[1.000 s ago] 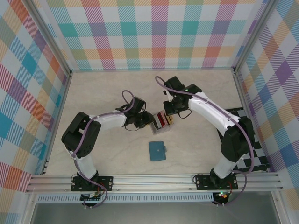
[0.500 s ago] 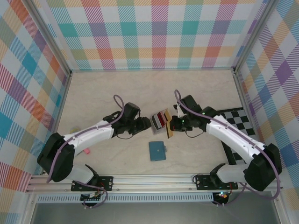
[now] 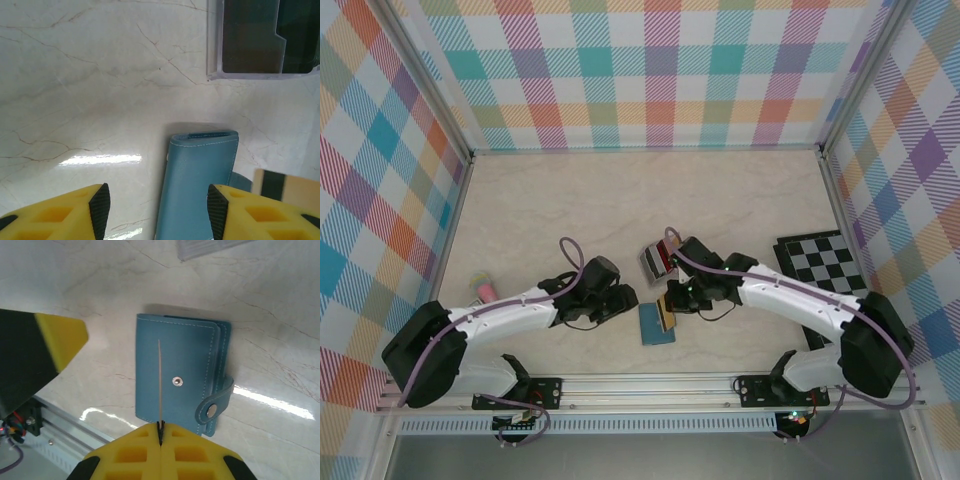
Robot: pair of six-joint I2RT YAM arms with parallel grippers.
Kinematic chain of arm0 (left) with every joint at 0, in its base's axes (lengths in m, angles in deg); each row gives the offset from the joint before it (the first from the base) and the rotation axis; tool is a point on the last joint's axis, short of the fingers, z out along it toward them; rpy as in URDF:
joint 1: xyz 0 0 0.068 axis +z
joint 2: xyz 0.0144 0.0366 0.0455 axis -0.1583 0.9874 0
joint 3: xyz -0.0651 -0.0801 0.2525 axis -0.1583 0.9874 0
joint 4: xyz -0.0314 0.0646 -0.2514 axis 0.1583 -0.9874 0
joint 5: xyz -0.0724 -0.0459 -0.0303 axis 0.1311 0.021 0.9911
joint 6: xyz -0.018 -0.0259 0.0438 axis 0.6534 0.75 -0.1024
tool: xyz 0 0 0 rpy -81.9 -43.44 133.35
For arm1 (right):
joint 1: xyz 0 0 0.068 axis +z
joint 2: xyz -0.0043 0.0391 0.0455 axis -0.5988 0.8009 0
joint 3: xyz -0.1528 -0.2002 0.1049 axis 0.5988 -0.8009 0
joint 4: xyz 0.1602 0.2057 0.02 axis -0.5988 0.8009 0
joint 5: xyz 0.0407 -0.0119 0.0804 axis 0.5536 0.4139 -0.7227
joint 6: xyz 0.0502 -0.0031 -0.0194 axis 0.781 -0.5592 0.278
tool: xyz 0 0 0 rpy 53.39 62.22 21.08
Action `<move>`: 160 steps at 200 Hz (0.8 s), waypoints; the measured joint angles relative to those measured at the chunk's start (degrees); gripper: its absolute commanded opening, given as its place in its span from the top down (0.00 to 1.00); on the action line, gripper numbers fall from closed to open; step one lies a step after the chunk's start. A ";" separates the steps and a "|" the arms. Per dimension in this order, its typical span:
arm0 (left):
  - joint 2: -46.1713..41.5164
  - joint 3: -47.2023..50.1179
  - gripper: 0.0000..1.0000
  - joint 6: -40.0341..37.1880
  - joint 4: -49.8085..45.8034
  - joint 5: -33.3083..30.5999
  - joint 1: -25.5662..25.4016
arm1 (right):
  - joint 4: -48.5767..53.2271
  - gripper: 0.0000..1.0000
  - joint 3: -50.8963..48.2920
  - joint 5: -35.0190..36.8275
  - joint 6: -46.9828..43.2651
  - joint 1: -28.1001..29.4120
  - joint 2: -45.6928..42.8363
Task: Put the credit cards into the card holder
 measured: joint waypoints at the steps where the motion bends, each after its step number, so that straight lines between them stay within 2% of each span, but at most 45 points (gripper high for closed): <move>1: 0.02 -0.02 0.44 0.02 0.00 0.00 -0.02 | 0.02 1.00 0.00 0.13 0.04 0.02 0.13; 47: 4.31 -3.72 0.42 -0.24 -0.02 0.02 -2.75 | 0.83 1.00 -1.20 5.70 0.39 -0.04 0.85; 67: 5.84 -4.90 0.42 -0.24 0.00 0.02 -4.35 | -0.63 1.00 -3.78 4.87 0.39 -0.70 0.72; 97: 7.72 -5.62 0.48 -0.04 0.07 0.02 -5.81 | -2.97 1.00 -6.25 3.21 0.42 -1.66 0.24; 160: 10.01 -5.60 0.48 0.66 3.32 0.04 -5.95 | -8.96 1.00 -9.55 0.20 0.46 -3.21 -1.16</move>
